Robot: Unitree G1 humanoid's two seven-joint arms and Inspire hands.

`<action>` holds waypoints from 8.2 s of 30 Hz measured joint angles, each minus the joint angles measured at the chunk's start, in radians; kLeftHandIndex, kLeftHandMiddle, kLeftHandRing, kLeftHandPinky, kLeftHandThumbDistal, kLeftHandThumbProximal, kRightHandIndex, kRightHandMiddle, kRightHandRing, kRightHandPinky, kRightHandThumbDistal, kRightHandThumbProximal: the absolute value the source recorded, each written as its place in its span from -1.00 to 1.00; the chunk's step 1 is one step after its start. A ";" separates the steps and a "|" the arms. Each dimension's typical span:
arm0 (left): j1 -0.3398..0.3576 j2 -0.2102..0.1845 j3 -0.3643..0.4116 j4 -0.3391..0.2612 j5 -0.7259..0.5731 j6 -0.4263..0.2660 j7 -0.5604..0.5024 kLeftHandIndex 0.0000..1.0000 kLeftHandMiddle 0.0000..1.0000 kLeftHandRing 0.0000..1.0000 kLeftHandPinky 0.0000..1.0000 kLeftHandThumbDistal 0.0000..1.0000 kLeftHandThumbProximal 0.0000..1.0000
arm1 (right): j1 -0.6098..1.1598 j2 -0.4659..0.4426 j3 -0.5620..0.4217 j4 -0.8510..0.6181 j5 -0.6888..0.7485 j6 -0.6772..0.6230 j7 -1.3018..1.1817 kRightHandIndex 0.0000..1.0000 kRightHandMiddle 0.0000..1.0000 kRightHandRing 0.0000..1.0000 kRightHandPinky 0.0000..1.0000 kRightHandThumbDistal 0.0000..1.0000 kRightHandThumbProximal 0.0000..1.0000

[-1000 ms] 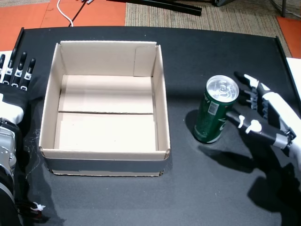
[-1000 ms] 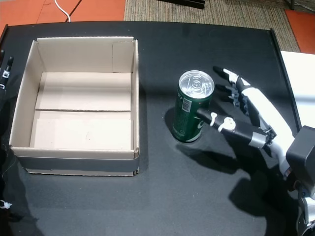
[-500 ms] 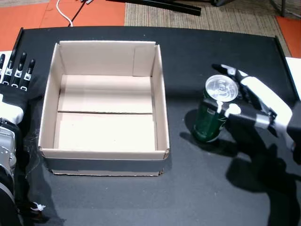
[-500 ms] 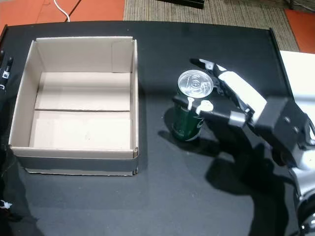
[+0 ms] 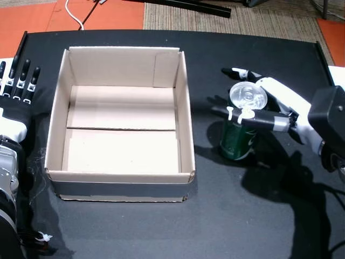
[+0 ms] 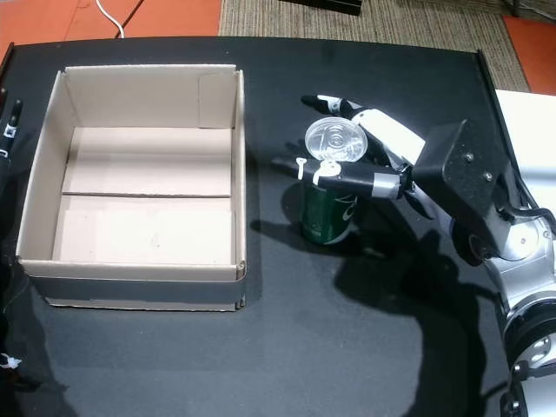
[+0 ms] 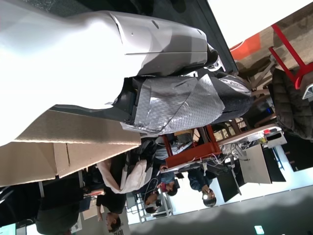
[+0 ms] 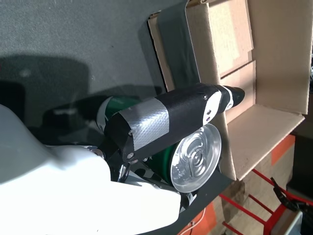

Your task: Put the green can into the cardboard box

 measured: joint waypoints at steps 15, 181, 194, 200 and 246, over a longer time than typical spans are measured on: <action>0.000 0.000 0.018 0.000 -0.002 0.000 0.006 0.17 0.20 0.46 0.73 -0.96 0.75 | 0.000 -0.005 0.006 0.004 -0.018 0.002 0.004 0.81 0.83 0.90 0.97 1.00 -0.02; -0.026 -0.073 0.021 0.005 -0.004 -0.022 0.002 -0.16 0.00 0.26 0.37 -1.00 0.26 | -0.373 0.239 0.206 0.066 -0.270 -0.027 -0.175 -0.95 -0.95 -0.70 -0.22 -1.00 -1.00; -0.033 -0.086 0.033 0.005 -0.005 -0.022 0.002 -0.05 -0.01 0.23 0.57 -1.00 0.41 | -0.344 0.269 0.216 0.067 -0.279 0.014 -0.176 -0.93 -0.92 -0.69 -0.23 -1.00 -1.00; -0.033 -0.087 0.035 0.004 -0.005 -0.022 0.002 -0.13 -0.05 0.24 0.59 -1.00 0.35 | -0.341 0.272 0.242 0.068 -0.303 0.020 -0.172 -0.92 -0.91 -0.70 -0.21 -1.00 -1.00; -0.038 -0.102 0.030 0.004 -0.005 -0.034 0.026 0.03 0.18 0.48 0.72 -1.00 0.85 | -0.393 0.238 0.281 0.064 -0.341 0.025 -0.005 0.58 0.83 1.00 1.00 0.77 0.24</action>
